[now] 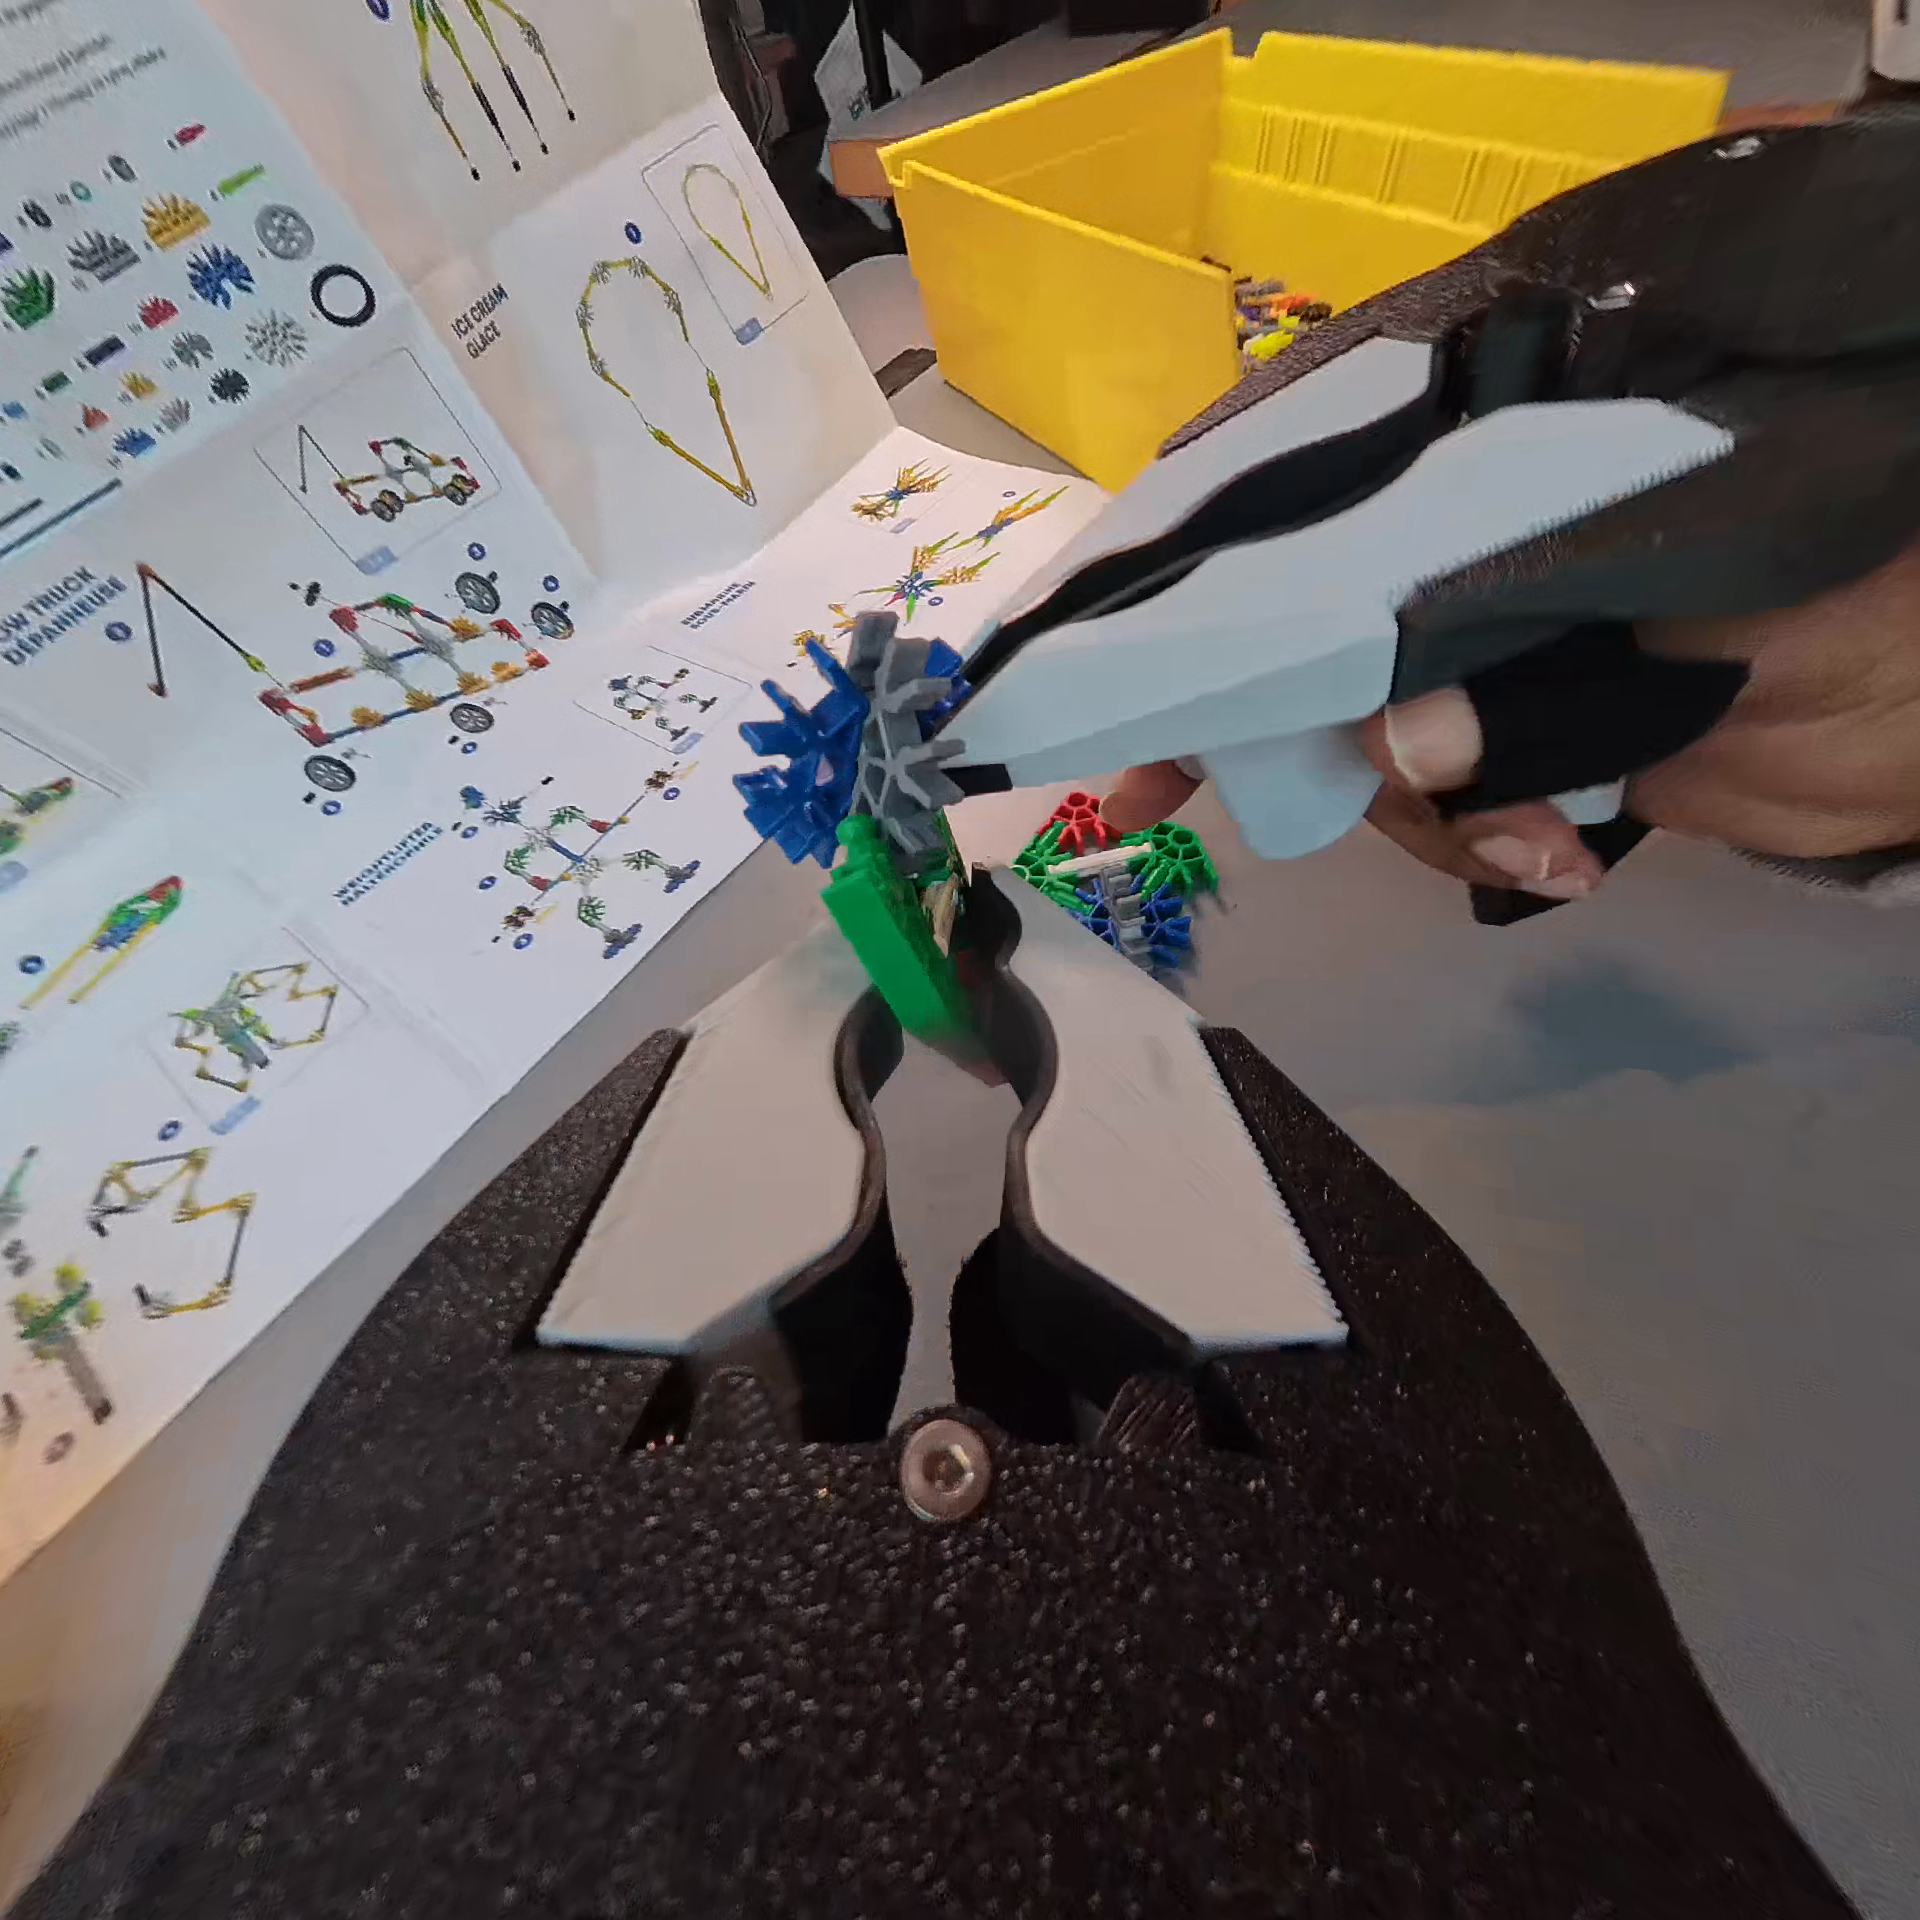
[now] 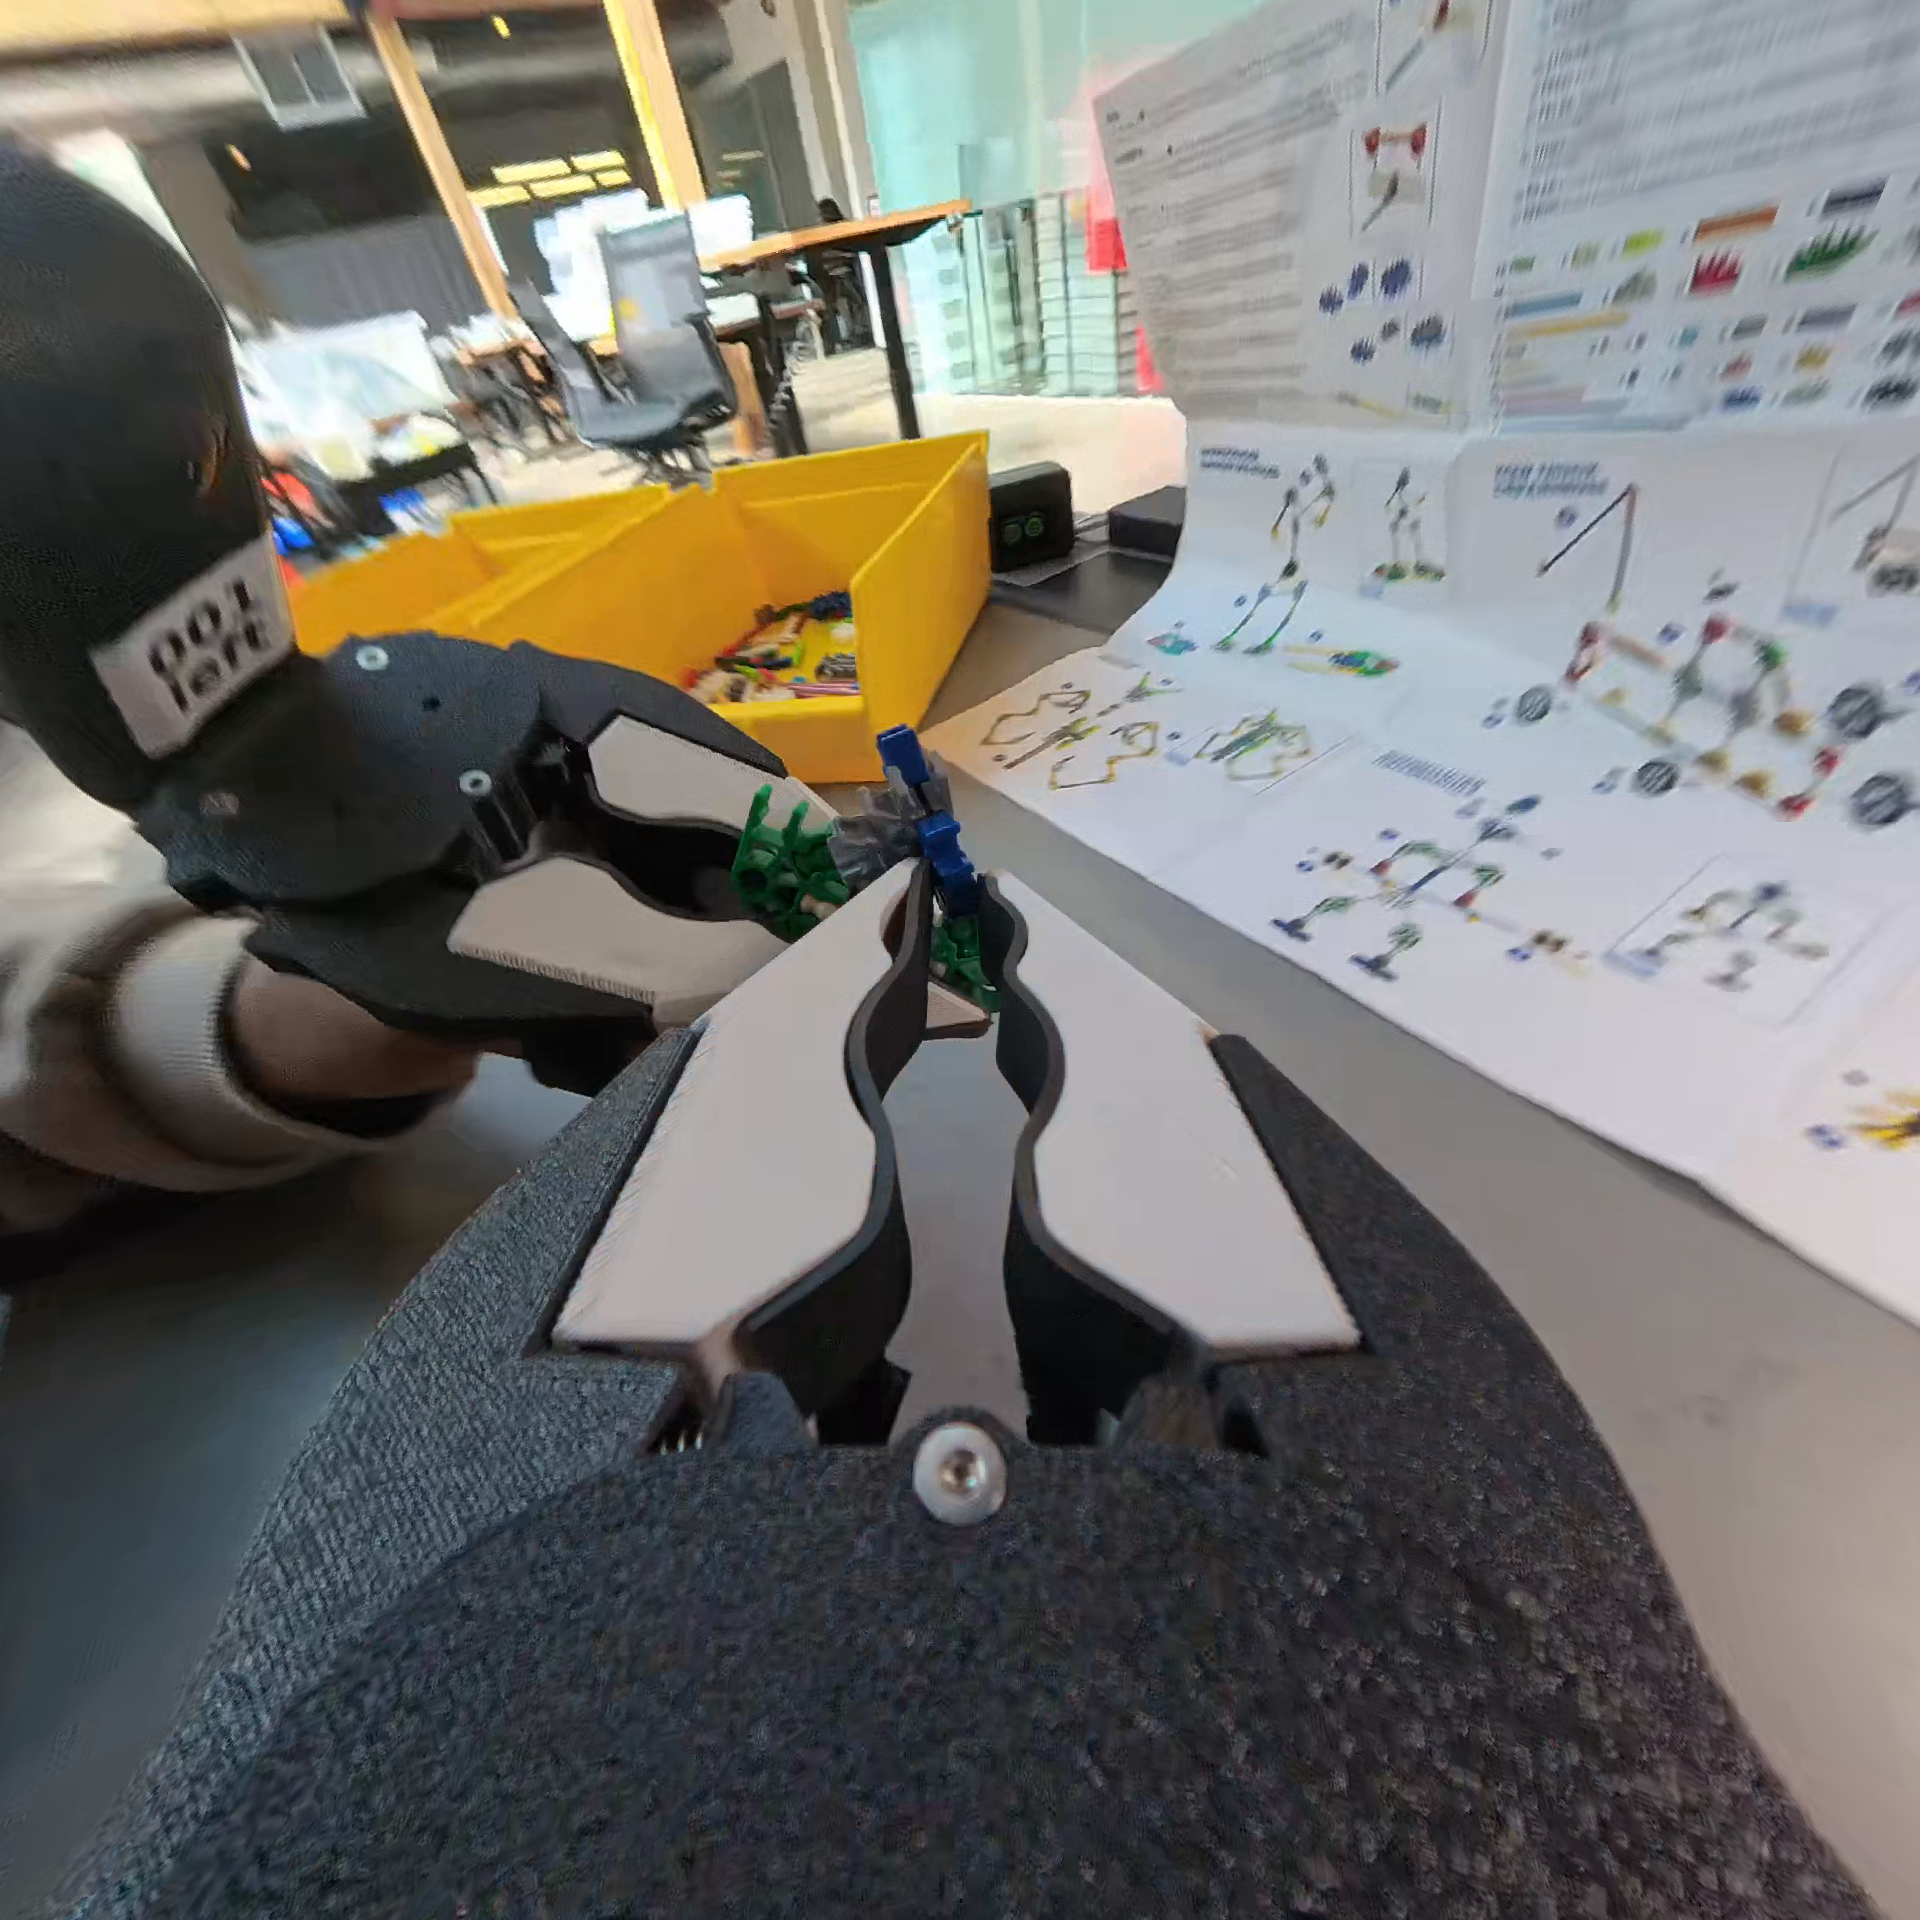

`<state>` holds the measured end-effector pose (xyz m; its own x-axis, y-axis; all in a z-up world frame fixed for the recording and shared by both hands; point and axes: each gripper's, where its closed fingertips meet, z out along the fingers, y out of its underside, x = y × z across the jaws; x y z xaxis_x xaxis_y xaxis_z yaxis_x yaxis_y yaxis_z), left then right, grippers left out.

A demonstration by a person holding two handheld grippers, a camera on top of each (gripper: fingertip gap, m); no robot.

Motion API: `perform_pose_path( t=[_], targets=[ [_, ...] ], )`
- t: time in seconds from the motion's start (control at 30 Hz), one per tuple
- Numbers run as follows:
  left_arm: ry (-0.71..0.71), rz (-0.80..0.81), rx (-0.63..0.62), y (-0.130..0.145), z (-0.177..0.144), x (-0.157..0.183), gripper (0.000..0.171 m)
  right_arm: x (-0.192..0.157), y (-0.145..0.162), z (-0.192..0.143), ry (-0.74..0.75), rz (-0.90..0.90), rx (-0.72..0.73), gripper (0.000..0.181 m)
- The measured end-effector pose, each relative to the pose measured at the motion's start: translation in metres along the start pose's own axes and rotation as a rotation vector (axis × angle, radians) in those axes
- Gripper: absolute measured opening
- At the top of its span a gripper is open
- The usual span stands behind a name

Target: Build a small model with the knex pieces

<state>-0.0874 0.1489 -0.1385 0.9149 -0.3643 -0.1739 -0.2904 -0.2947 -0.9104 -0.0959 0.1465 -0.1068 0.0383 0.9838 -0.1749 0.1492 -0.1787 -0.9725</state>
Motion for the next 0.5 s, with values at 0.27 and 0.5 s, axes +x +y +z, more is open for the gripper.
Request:
perform_pose_path(
  t=[0.27, 0.5],
  targets=[
    [0.524, -0.403, 0.002, 0.004, -0.009, 0.044, 0.004, -0.022, 0.015, -0.021, -0.432, 0.162, -0.077, 0.014],
    [0.817, -0.298, 0.093, -0.015, -0.042, 0.081, 0.005, -0.063, 0.007, -0.047, -0.745, 0.210, -0.049, 0.013]
  ],
)
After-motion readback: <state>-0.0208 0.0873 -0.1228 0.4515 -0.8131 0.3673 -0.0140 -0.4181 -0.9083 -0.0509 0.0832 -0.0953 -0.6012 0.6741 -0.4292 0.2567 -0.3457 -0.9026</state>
